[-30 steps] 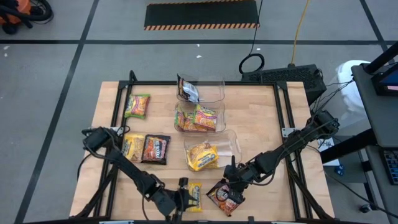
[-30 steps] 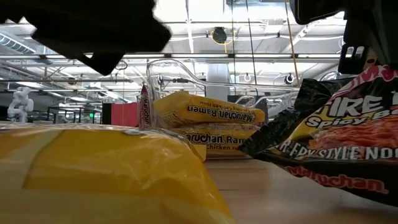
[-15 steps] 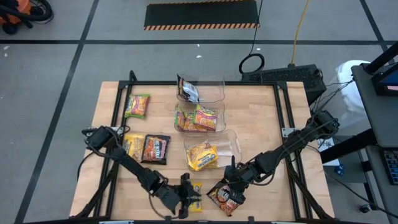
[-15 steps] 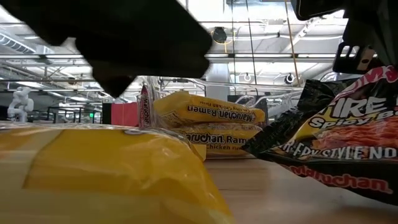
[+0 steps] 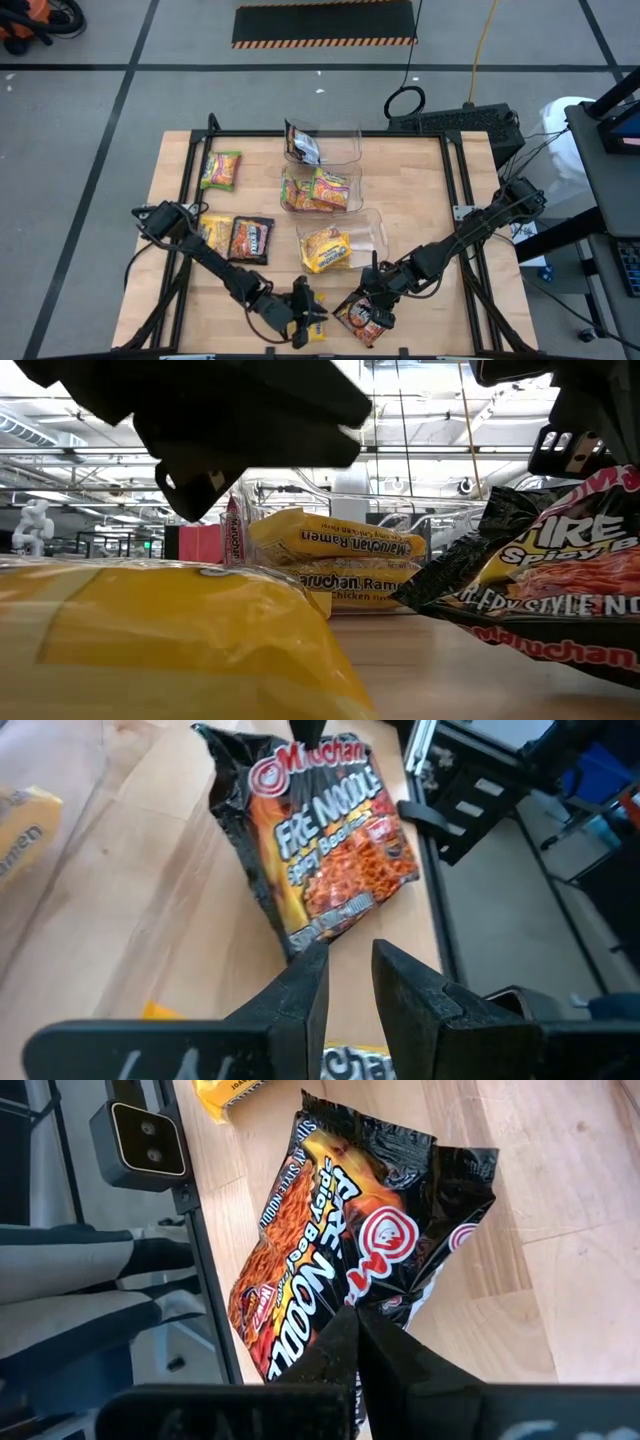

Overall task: Sort Maruchan noodles
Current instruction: Put the black noodle pack into the top transparent bin

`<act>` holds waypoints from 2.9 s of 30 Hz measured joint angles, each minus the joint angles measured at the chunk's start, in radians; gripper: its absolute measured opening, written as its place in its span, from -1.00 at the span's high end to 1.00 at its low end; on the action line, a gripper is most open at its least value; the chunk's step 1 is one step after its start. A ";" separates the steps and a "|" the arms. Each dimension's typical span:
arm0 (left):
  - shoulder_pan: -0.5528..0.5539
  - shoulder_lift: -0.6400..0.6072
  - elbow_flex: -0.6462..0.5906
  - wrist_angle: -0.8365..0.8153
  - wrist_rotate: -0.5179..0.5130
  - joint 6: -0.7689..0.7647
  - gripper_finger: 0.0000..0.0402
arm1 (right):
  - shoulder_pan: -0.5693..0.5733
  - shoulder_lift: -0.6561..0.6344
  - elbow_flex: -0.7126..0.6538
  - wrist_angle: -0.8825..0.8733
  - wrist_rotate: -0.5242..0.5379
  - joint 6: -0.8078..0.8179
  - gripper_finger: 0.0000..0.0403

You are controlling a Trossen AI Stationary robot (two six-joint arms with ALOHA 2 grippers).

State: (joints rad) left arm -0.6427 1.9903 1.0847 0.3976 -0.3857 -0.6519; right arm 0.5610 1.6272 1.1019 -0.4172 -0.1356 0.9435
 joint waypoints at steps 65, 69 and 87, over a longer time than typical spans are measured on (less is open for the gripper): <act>0.044 0.212 0.235 -0.144 -0.034 -0.241 0.58 | 0.023 0.000 0.000 -0.036 0.004 -0.103 1.00; 0.048 0.218 0.235 -0.135 -0.008 -0.221 0.58 | 0.023 0.000 0.000 -0.036 0.004 -0.118 1.00; 0.094 0.221 0.235 -0.135 0.024 -0.196 0.58 | 0.023 0.000 0.000 -0.026 0.004 -0.119 1.00</act>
State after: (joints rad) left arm -0.5483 2.2112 1.3201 0.2626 -0.3617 -0.8477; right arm 0.5840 1.6272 1.1015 -0.4427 -0.1318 0.8246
